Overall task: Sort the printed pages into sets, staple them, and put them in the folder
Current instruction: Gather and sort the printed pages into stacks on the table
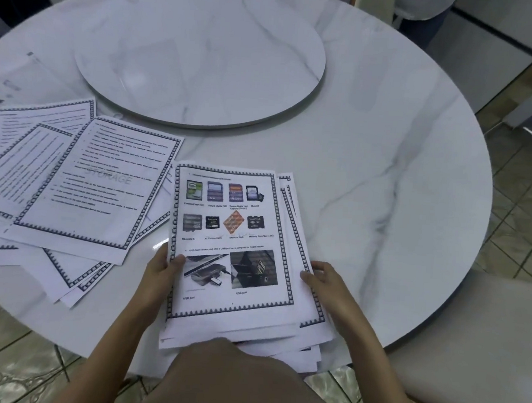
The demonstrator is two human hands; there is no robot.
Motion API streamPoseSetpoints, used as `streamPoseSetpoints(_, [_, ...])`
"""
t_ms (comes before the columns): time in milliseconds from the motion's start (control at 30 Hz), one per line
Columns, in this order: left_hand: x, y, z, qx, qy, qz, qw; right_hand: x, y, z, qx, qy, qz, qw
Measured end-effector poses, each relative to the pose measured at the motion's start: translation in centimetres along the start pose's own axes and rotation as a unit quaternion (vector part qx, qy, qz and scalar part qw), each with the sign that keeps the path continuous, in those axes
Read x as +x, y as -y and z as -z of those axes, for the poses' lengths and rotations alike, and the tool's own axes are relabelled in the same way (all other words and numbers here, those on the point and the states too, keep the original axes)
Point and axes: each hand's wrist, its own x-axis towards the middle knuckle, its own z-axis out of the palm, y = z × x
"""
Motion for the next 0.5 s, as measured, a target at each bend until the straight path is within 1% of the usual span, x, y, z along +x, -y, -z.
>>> streamPoseSetpoints(100, [-0.5,-0.5,-0.5,0.064,0.025,-0.016,0.998,0.1,0.2,-0.3,-0.001,0.001,-0.009,1.000])
streamPoseSetpoints(200, [-0.5,-0.8,-0.7,0.112,0.037,-0.020,0.993,0.4,0.9,0.0,0.055,0.029,-0.011,0.998])
streamPoseSetpoints(233, [-0.4,-0.7,-0.8,0.127,0.039,-0.020,0.991,0.5,1.1,0.0,0.050,0.036,-0.005,0.998])
streamPoseSetpoints(367, [-0.2,-0.4,-0.9,0.162,0.048,-0.016,0.985,1.1,1.8,-0.8,-0.029,0.059,0.035,0.997])
streamPoseSetpoints(433, [-0.2,-0.4,-0.9,0.171,0.051,-0.016,0.984,1.2,2.1,-0.9,-0.033,0.074,0.052,0.995])
streamPoseSetpoints(500, [0.0,-0.3,-0.8,0.183,0.032,-0.029,0.982,1.2,2.5,-0.5,-0.014,0.086,0.068,0.994])
